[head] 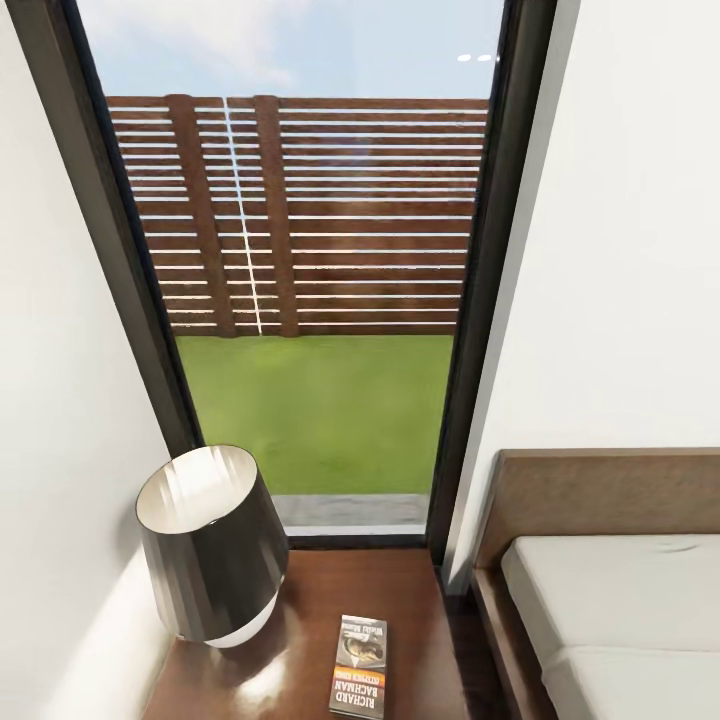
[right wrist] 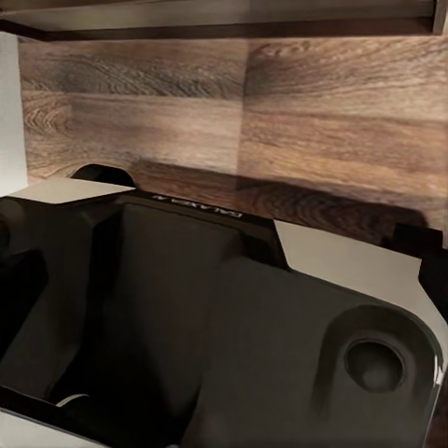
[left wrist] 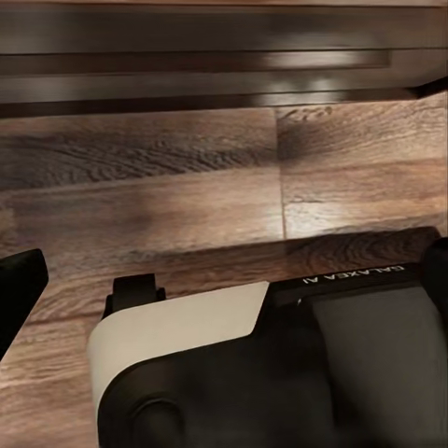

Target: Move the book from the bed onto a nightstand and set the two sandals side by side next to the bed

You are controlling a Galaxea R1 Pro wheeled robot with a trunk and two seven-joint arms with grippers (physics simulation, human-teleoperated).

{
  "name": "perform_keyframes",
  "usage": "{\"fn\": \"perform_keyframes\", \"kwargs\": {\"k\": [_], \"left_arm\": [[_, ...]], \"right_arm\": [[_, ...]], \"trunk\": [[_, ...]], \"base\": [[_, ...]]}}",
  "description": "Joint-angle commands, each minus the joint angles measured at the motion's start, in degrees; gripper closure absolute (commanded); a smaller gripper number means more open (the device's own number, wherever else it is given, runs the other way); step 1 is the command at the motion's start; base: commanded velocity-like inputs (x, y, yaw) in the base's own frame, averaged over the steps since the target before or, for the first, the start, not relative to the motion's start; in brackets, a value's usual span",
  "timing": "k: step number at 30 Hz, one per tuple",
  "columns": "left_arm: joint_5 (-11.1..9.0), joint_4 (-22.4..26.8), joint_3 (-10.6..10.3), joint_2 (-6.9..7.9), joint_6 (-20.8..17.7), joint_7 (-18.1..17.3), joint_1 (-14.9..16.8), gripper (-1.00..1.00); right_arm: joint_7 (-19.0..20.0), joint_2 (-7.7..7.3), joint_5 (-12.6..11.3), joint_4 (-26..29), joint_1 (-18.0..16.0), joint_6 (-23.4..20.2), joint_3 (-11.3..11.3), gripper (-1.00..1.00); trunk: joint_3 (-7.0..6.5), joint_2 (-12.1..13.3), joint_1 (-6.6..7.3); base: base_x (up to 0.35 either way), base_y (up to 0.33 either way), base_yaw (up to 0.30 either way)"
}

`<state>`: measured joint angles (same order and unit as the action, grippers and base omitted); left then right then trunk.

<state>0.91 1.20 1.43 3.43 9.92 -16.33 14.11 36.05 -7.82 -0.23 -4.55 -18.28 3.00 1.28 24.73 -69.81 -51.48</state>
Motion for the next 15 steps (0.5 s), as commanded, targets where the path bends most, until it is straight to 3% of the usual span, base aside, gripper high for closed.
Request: {"fn": "perform_keyframes", "kwargs": {"k": [1,15], "left_arm": [[0.1,-0.1,0.1,-0.09,0.2,-0.2,0.0,-1.00],[0.1,-0.1,0.2,-0.82,0.2,-0.2,0.0,-1.00]], "right_arm": [[0.2,-0.01,0.0,-0.2,-0.1,0.3,0.1,-1.00],[0.1,0.52,0.0,-0.2,-0.1,0.3,0.1,-1.00]], "trunk": [[0.06,0.0,0.00],[0.06,0.0,0.00]], "base": [[0.000,0.000,0.000],[0.000,0.000,0.000]]}}
